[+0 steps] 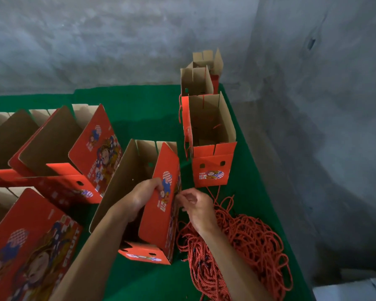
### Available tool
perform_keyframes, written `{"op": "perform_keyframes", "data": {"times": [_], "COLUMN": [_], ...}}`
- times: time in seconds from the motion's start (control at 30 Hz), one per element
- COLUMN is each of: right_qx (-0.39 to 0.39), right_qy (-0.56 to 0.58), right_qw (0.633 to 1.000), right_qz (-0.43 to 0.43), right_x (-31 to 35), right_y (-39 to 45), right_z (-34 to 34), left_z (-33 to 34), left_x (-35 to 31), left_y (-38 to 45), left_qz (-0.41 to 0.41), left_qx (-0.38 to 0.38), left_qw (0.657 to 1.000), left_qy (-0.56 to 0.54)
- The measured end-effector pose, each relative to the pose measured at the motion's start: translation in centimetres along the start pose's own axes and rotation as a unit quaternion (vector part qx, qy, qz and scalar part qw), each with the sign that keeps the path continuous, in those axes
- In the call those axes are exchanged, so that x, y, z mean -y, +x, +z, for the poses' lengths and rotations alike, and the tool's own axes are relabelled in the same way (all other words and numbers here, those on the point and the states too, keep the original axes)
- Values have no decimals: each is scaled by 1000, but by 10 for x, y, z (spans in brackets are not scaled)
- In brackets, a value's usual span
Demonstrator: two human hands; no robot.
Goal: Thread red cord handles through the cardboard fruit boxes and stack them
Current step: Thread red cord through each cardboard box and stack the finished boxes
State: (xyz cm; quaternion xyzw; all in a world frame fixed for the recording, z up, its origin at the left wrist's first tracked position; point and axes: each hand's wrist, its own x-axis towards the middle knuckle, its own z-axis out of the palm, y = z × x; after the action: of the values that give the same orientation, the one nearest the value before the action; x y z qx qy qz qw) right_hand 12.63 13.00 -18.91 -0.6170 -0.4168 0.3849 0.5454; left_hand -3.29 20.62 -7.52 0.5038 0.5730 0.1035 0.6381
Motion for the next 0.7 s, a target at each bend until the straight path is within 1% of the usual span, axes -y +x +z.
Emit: {"op": "perform_keyframes", "data": {"times": [0.07,0.17,0.27,0.37,0.47,0.6,0.7], "right_qx": [-12,-36,-75,-92,-93,-86,-81], "right_qy": [-23,-40,13,75,73,50,53], "right_qw": [1000,998,996,991,990,991,991], "right_qz": [3,15,39,67,81,92,93], "right_x": [3,10,14,18,17,16,17], "right_y": [4,4,6,10,16,32,40], "right_z": [3,10,16,24,25,19,18], "left_z": [-2,-4,-6,-6,2,7,6], "left_x": [-4,-5,-4,-5,-10,-15,-17], "left_y": [1,1,1,-3,-10,-15,-13], "left_qz": [4,14,30,22,34,90,87], "left_qx": [-1,19,39,72,96,135,131], "left_qw": [1000,999,998,996,994,986,986], "left_qy": [15,32,45,55,38,36,46]}}
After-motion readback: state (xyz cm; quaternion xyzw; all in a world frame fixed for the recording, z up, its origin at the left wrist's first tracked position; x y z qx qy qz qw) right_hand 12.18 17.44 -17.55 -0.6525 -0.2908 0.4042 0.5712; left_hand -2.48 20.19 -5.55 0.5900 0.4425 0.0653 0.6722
